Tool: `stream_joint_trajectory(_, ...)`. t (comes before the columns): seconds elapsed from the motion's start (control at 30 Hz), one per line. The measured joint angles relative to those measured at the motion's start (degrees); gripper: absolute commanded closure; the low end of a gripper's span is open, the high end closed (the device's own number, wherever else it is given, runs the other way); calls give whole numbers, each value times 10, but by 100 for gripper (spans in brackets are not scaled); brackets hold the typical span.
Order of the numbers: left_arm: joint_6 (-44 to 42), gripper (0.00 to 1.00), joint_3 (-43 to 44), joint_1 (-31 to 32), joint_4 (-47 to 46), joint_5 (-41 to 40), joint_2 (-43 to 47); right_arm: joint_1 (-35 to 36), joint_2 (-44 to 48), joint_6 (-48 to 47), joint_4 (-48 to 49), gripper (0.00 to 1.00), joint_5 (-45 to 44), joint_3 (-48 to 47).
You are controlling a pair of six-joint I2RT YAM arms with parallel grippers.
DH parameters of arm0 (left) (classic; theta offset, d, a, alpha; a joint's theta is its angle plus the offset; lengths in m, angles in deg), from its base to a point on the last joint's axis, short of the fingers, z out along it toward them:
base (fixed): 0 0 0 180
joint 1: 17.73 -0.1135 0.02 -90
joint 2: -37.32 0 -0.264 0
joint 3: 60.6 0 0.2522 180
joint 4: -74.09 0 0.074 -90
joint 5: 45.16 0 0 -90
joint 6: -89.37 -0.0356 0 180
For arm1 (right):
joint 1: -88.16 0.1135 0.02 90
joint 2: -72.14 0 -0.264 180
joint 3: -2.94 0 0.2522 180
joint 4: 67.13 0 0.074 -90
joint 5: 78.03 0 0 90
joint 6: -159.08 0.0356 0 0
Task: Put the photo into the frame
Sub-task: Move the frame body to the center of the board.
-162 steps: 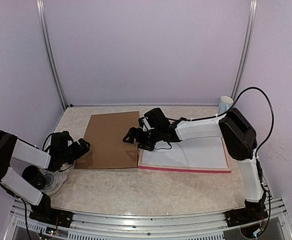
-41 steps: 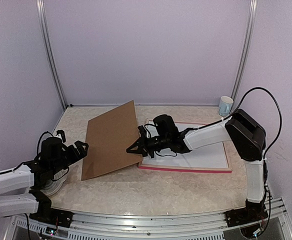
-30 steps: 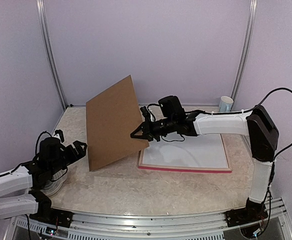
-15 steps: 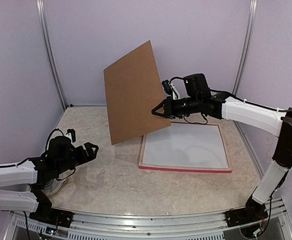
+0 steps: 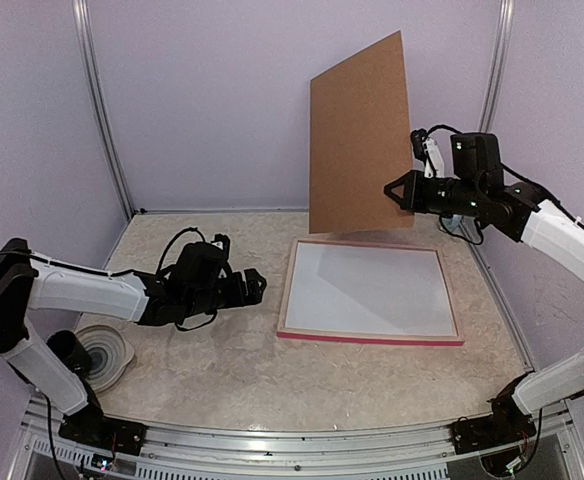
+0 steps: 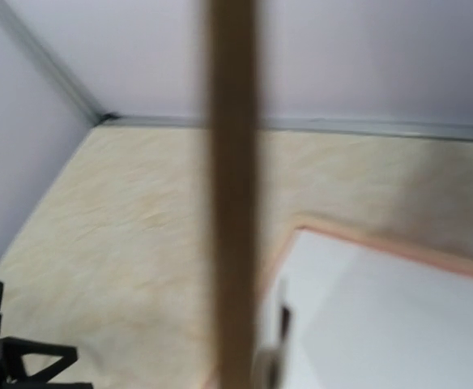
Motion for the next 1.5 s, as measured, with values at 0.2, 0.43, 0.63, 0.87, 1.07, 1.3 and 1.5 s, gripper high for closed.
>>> stream_joint_trajectory(0.2,-23,1,119,18,7,6,-127,-14,62,-20,-29,100,-63,33)
stream_joint_trajectory(0.43,-43,2,217,33,38,3,-232,-20,91,-31,-49,100,-94,58)
stream_joint_trajectory(0.63,-58,16,233,37,59,-7,-272,-22,104,-32,-65,100,-100,67)
stream_joint_trajectory(0.87,-77,43,257,37,72,-18,-300,-22,106,-33,-66,100,-99,68)
stream_joint_trajectory(1.07,-83,51,259,37,78,-32,-310,-22,108,-34,-66,100,-99,71)
stream_joint_trajectory(1.3,-73,57,250,37,69,-49,-309,-22,111,-35,-66,100,-99,77)
stream_joint_trajectory(1.5,-50,64,209,37,58,-62,-282,-22,111,-50,-64,100,-94,77)
